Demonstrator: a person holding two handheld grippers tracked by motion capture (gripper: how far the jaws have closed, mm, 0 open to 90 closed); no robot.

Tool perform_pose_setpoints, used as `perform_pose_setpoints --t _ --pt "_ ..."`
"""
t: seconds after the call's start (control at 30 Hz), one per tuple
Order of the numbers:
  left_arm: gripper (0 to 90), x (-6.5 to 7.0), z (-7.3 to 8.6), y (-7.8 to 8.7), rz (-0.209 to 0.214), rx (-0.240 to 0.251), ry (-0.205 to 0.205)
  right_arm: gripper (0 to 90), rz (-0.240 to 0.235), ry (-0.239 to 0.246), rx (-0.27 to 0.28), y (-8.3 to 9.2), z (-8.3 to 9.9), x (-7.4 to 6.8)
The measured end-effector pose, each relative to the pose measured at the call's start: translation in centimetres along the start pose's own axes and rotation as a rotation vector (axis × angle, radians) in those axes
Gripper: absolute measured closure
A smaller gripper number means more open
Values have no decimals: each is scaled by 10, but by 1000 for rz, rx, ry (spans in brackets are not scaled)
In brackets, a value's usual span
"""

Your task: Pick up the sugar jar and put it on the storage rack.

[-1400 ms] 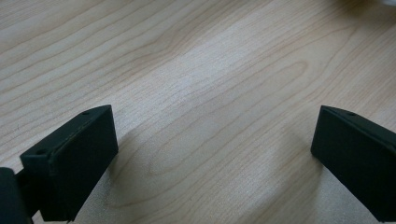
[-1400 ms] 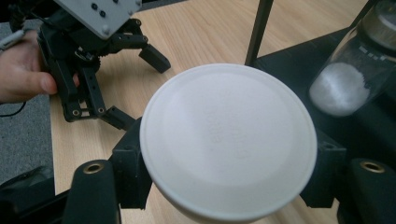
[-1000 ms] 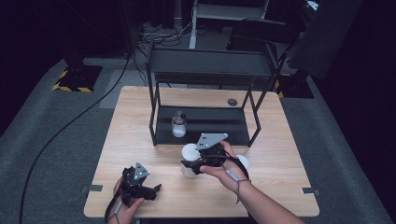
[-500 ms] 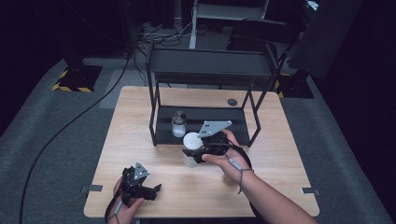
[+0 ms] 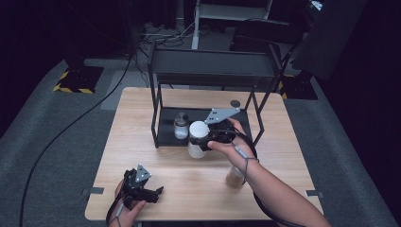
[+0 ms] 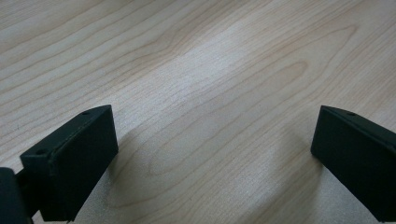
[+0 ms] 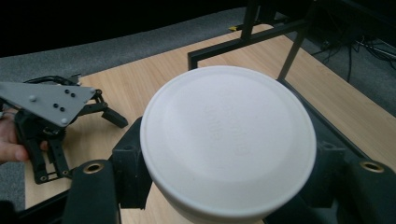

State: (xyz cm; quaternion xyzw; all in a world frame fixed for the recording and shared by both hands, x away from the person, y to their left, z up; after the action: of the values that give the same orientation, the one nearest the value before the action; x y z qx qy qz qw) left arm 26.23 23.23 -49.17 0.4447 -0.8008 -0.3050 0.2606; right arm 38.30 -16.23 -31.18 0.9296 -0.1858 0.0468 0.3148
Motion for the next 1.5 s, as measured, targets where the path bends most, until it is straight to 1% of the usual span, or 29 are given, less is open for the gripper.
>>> perform_pose_setpoints --t 0.2,0.43,0.77,0.93,1.0,1.27,1.5 --pt "1 0 0 0 0 0 -1 339 32 -13 -10 -3 2 11" --pt "1 0 0 0 1 0 2 339 61 -54 -4 -9 9 29" --pt "1 0 0 0 0 1 2 338 105 -104 -29 -25 20 51" --pt "1 0 0 0 0 0 2 339 118 -138 -44 -34 26 61" --pt "1 0 0 0 1 1 2 338 123 -140 -52 -38 28 64" --pt "1 0 0 0 3 1 2 339 138 -171 -83 -54 34 71" --pt "1 0 0 0 1 0 1 338 141 -188 -125 -67 35 74"
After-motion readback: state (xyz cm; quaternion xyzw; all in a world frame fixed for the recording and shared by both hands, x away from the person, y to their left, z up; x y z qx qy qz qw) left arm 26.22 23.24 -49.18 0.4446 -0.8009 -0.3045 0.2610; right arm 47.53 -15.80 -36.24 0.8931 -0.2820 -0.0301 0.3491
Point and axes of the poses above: each handheld gripper's, and its own axes: y roughly backward along the jaws, z roughly out of its underside, x roughly to its right, the point moved 5 cm from there along -y, roughly forward along the jaws, and after that the axes turned 11 degrees about y, right-handed, at the moved point
